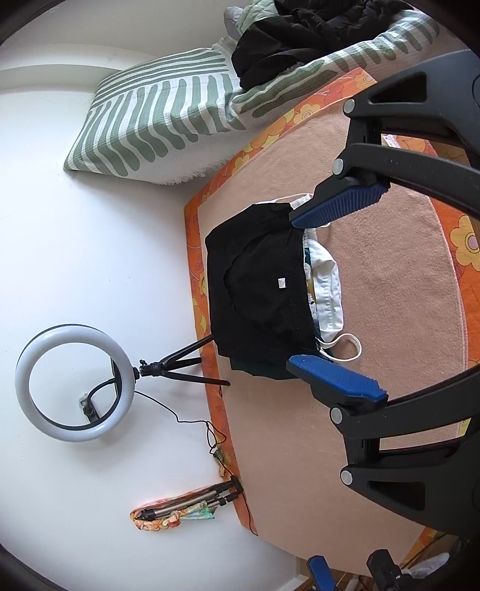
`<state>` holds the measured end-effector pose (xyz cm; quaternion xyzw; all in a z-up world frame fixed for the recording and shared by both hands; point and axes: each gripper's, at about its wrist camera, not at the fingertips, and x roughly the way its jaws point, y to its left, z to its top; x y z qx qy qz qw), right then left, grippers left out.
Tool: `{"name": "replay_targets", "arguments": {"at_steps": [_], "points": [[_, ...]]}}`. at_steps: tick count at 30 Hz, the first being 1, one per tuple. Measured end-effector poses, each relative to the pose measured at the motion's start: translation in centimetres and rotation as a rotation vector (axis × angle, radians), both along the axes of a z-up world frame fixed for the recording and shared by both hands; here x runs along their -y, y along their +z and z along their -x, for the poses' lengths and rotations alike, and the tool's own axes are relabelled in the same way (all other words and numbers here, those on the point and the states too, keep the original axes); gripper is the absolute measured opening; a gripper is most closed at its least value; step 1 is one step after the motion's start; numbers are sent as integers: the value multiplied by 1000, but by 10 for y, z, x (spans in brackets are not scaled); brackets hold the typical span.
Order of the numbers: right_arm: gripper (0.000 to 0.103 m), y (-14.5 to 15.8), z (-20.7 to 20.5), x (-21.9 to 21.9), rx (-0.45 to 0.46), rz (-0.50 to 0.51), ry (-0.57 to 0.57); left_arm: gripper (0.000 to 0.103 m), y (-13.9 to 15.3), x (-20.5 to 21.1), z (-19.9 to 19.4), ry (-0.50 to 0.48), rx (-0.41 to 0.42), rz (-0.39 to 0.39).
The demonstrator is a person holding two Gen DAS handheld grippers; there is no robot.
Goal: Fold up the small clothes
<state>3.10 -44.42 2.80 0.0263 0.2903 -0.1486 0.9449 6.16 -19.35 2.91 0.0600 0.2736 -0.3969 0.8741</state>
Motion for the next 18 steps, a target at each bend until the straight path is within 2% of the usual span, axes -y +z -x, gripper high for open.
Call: {"name": "replay_targets", "arguments": {"at_steps": [1,4,10,12,14,16,18], "points": [[88,-1,5,-8,7,11,-4,83,0,-3,3,5,4,1],[95,-6,22,-31,43,35,-17,83,-2,-13,13,21,27,0],[96,-21,48,-52,90,3,-73,87,-8,-25,26,61,58,-26],[98,-27,53,-54,100,-2,-96,91,-11,-26,31,80,89,-42],[103,-32,57,-55,108,-13,-105,101,-12,-29,34,97,118,-39],[103,-35,61,-57,121,-6,-115,102,-14,-31,36,100,127,-17],[103,-37,63,-61,132,19,-119,102,-17,-29,35,107,114,-34]]}}
